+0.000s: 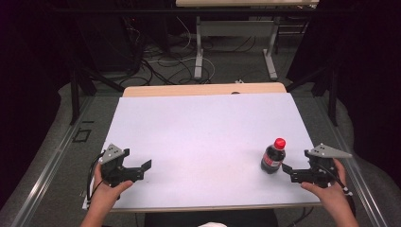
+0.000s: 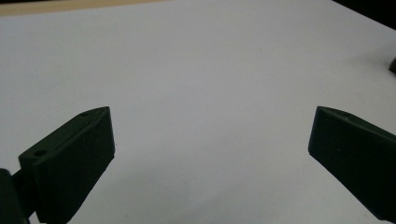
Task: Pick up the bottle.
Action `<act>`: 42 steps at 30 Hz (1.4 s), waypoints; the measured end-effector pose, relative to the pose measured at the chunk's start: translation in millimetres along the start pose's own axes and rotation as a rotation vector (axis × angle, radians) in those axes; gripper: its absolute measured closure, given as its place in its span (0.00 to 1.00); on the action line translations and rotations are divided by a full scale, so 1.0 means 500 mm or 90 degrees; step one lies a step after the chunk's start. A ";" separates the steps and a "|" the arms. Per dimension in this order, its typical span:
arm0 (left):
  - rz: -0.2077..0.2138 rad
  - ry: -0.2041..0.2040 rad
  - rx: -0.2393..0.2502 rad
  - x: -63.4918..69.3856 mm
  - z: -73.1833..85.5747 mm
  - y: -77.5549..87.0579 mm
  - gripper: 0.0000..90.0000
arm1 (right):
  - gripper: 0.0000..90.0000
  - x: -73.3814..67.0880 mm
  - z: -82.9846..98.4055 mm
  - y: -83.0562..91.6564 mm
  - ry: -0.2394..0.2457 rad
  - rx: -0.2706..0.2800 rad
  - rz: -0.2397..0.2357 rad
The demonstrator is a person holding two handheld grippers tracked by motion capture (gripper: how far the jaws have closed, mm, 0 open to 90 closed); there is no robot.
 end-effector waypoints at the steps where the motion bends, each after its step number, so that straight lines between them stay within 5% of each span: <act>1: 0.002 0.002 0.003 0.003 -0.001 0.003 0.01 | 0.00 -0.005 0.002 -0.004 0.007 0.005 -0.002; 6: -0.004 0.008 -0.003 0.002 0.001 0.001 0.01 | 0.00 -0.023 0.011 -0.010 0.007 -0.004 -0.023; 11: -0.013 -0.013 -0.030 0.003 0.006 -0.003 0.01 | 0.00 -0.052 0.019 -0.035 0.021 -0.017 -0.042; 19: -0.009 -0.024 -0.054 0.012 0.015 -0.014 0.01 | 0.01 -0.063 0.008 -0.069 0.036 -0.016 -0.047; 34: -0.001 -0.022 -0.058 0.017 0.020 -0.023 0.01 | 0.31 -0.066 -0.003 -0.097 0.034 -0.002 -0.033; 42: 0.003 -0.021 -0.058 0.019 0.022 -0.025 0.01 | 0.31 -0.066 -0.004 -0.097 0.041 0.002 -0.026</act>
Point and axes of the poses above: each handheld gripper's, and its own axes: y roughly backward along the jaws, z roughly out of its underside, x roughly to its right, the point moved 8 cm from there along -y, roughly forward along the jaws, and after that the axes turned 6 degrees about z, right-handed, at the moved point
